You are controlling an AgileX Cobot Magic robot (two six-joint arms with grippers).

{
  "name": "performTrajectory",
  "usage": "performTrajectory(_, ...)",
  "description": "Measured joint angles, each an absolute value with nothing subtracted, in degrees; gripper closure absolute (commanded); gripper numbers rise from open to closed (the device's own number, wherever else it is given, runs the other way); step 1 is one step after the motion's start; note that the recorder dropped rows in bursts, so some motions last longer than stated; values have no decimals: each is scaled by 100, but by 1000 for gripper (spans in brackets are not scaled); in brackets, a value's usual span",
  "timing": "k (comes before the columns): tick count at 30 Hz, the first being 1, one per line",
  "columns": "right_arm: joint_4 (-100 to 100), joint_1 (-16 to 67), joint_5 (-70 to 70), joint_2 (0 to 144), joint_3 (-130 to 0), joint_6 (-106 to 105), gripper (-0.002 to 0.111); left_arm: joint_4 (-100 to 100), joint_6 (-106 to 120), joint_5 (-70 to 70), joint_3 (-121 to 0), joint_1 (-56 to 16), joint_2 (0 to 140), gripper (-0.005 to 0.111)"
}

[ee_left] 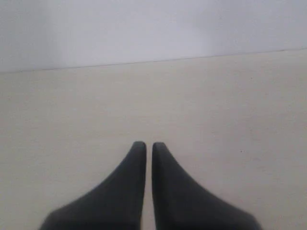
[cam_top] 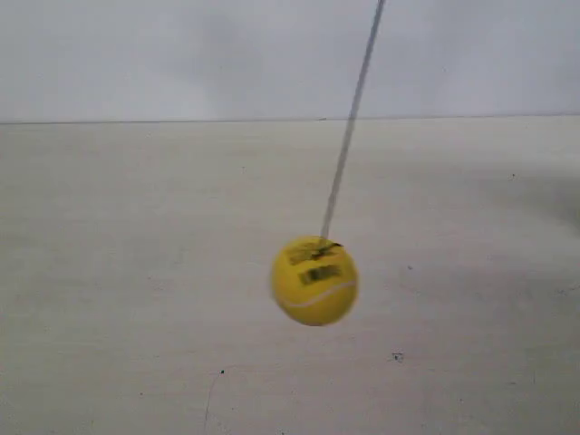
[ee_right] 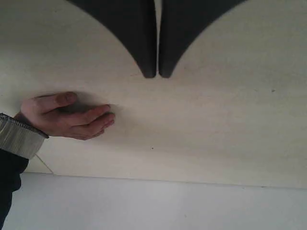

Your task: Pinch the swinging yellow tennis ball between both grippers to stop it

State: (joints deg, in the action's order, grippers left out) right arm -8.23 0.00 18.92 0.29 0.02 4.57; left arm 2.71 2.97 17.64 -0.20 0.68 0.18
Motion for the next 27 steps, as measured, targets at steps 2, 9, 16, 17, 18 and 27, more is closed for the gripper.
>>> performTrajectory(2, -823, 0, 1892, 29, 2, 457, 108, 361, 457, 1738, -20, 68, 18, 102)
performTrajectory(9, -1003, 0, 987, 29, 2, 164, 108, -300, 518, 481, -20, 68, 18, 102)
performTrajectory(16, -1040, 0, -787, 29, 2, 321, 108, -471, -634, -1214, -20, 68, 18, 102)
performTrajectory(17, -1040, 0, -1069, 29, 2, 421, 108, -471, -1270, -1311, -20, 68, 18, 102)
performTrajectory(18, -1040, 0, -1364, 20, 2, 611, 108, -471, -1828, -1413, -20, 68, 18, 102)
performTrajectory(27, -1420, 0, -2772, 20, -13, 3671, 108, 1932, -4663, -2343, -262, 68, 181, 102)
